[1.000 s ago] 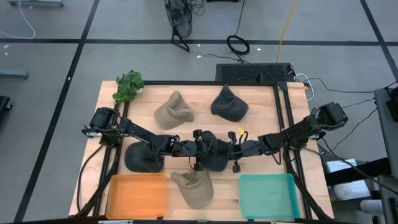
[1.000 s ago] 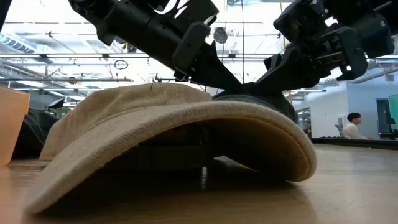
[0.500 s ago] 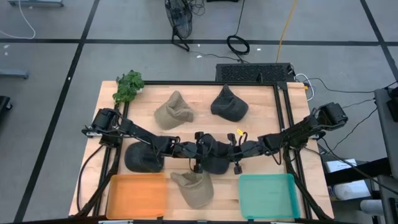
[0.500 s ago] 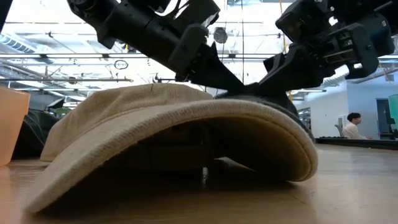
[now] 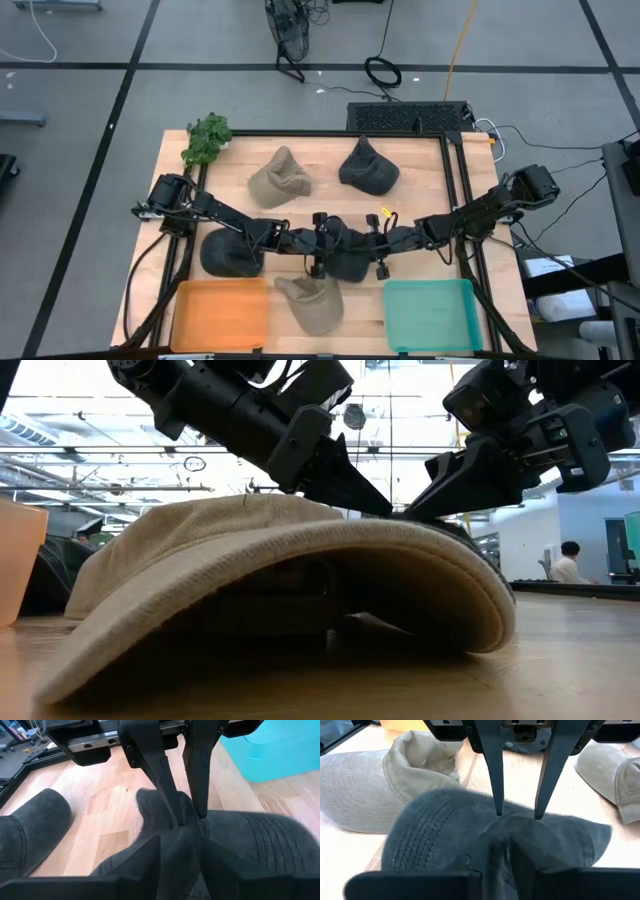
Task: Pick & Place hat
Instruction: Put the bottom right black cap into the orange bin
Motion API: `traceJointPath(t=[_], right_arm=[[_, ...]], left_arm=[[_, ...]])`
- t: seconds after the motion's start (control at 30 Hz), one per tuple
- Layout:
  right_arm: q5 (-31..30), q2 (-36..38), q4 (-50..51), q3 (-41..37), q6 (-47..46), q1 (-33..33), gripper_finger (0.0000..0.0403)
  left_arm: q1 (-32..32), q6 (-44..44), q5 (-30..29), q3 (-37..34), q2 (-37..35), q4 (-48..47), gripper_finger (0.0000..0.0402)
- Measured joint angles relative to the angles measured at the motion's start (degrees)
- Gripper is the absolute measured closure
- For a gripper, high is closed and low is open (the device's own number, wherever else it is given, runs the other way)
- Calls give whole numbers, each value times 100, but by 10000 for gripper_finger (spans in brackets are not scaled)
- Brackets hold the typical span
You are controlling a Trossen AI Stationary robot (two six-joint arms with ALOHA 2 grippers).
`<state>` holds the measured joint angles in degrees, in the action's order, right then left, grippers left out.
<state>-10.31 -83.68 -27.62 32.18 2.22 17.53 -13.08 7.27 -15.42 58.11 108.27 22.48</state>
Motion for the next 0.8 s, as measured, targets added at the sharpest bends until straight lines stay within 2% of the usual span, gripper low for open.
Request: traceJointPath(t=[0.3, 0.5, 0.67, 0.8], right_arm=[[5, 0, 246, 0, -411, 21, 288], [-1, 0, 760, 0, -809, 17, 274], [-6, 0, 685, -1, -735, 11, 284], [1, 0, 471, -2, -422, 10, 328]], left_arm=[[0, 0, -3, 0, 0, 4, 265], [0, -2, -3, 0, 0, 2, 265], [0, -2, -3, 0, 0, 4, 265], [0, -2, -3, 0, -2, 4, 265]])
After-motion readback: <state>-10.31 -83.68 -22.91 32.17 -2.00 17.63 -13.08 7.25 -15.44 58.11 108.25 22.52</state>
